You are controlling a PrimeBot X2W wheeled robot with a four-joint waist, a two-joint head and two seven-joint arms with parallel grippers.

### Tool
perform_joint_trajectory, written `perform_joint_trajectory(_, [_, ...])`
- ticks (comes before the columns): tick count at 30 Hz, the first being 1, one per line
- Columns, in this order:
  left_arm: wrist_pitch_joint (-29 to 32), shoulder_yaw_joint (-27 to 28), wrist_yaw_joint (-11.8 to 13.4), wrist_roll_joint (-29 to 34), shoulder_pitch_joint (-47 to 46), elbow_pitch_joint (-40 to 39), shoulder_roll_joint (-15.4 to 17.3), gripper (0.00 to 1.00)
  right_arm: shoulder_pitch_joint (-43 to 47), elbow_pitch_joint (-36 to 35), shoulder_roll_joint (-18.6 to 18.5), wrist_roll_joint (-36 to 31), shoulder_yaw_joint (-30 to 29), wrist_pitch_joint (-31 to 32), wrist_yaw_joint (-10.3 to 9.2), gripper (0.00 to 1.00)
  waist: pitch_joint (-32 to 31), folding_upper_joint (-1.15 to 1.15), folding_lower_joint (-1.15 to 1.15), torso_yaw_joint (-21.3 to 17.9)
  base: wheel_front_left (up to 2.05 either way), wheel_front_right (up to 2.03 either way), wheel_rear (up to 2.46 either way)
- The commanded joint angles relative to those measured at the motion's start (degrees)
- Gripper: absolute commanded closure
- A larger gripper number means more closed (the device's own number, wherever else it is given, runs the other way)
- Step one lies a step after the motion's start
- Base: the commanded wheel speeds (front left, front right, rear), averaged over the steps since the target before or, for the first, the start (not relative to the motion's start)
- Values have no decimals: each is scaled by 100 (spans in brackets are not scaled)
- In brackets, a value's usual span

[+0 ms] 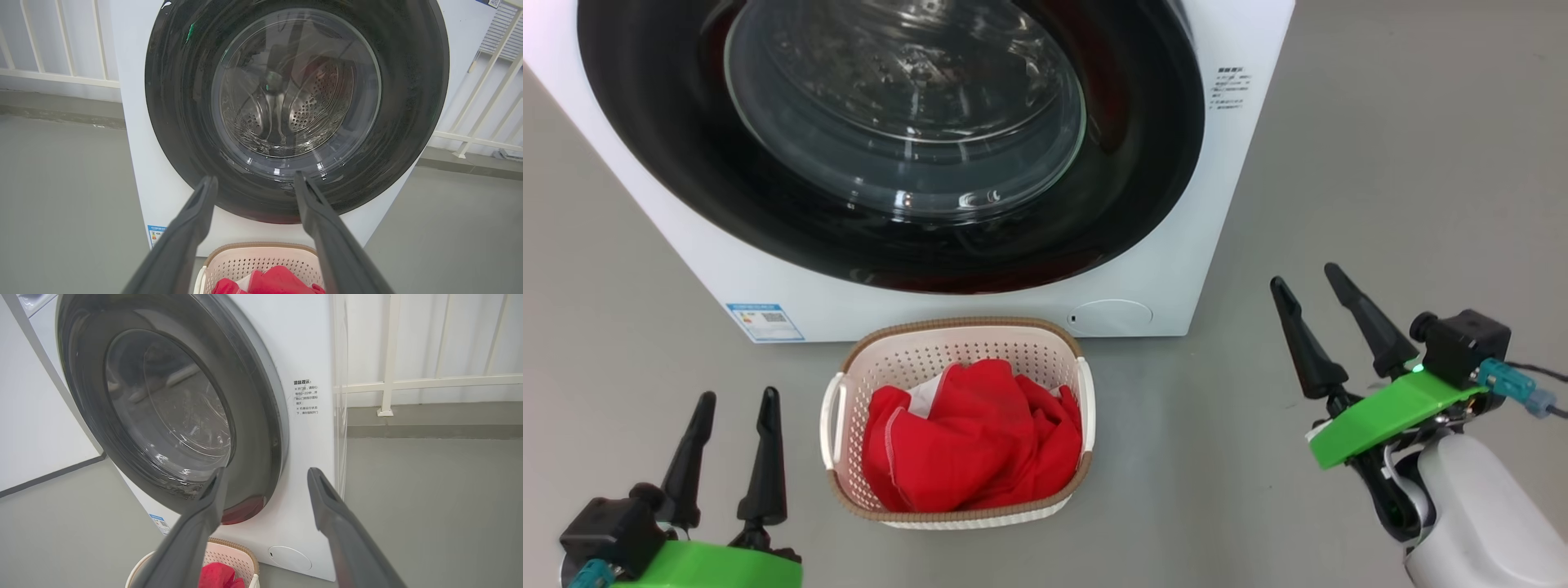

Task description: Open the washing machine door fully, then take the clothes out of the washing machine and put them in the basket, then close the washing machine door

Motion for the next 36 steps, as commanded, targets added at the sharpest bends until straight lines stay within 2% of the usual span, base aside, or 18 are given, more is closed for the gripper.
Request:
perform_joint_trajectory(1, [-4, 189, -8, -22, -38, -158, 157, 0, 93, -160, 46, -42, 48, -27, -15, 0, -35, 0, 0, -34, 0, 0, 0])
perform_joint_trajectory(14, [21, 181, 47, -61, -2, -194, 236, 0, 283, -155, 141, -115, -37, -27, -15, 0, -98, 0, 0, -166, 0, 0, 0])
perform_joint_trajectory(36, [6, 97, 102, -117, 1, -212, 271, 0, 322, -108, 172, -132, -16, -27, -15, 0, -102, 0, 0, -154, 0, 0, 0])
